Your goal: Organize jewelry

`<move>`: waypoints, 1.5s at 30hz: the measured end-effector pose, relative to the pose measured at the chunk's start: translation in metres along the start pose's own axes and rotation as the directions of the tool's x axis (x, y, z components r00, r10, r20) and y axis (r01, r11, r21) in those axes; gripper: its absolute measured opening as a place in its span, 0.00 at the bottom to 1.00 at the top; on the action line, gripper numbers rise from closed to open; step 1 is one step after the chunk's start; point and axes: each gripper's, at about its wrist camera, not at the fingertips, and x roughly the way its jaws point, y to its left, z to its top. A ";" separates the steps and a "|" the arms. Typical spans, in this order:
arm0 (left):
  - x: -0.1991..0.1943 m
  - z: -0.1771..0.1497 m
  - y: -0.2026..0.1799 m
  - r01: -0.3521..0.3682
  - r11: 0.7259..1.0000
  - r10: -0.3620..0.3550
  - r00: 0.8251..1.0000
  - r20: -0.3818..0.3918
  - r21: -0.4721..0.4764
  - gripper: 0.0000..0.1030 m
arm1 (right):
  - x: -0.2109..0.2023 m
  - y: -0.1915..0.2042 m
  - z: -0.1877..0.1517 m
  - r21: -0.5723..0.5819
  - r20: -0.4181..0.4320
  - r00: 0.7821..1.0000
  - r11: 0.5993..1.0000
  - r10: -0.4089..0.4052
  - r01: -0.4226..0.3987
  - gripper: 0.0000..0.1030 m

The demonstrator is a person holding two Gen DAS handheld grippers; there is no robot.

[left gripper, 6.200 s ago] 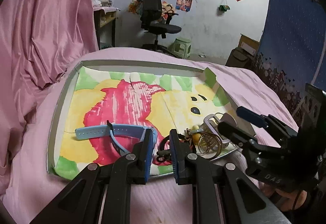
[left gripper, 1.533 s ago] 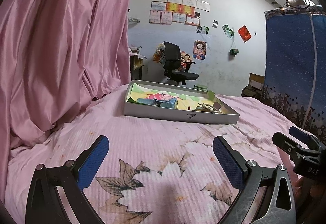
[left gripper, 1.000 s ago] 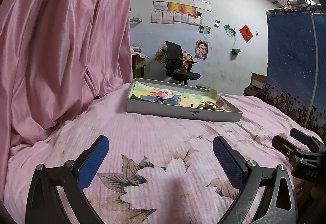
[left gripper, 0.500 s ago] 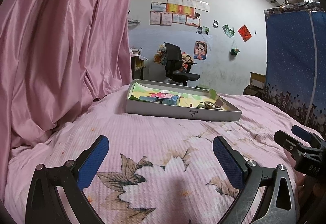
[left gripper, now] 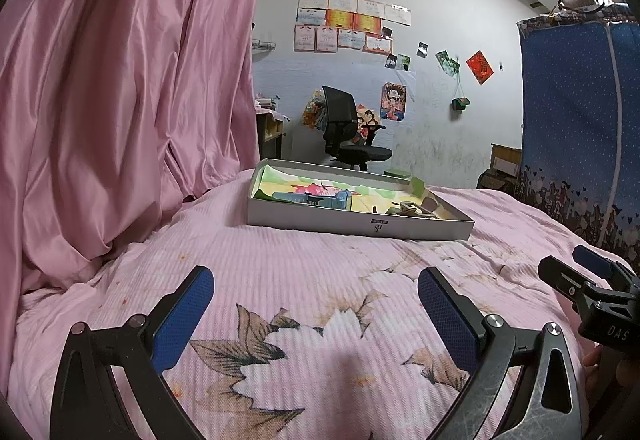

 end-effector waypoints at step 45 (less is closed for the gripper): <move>-0.001 -0.003 -0.002 -0.001 1.000 0.001 1.000 0.002 0.003 1.00 | 0.000 0.000 0.000 -0.001 0.000 1.000 1.000 0.000 0.000 0.99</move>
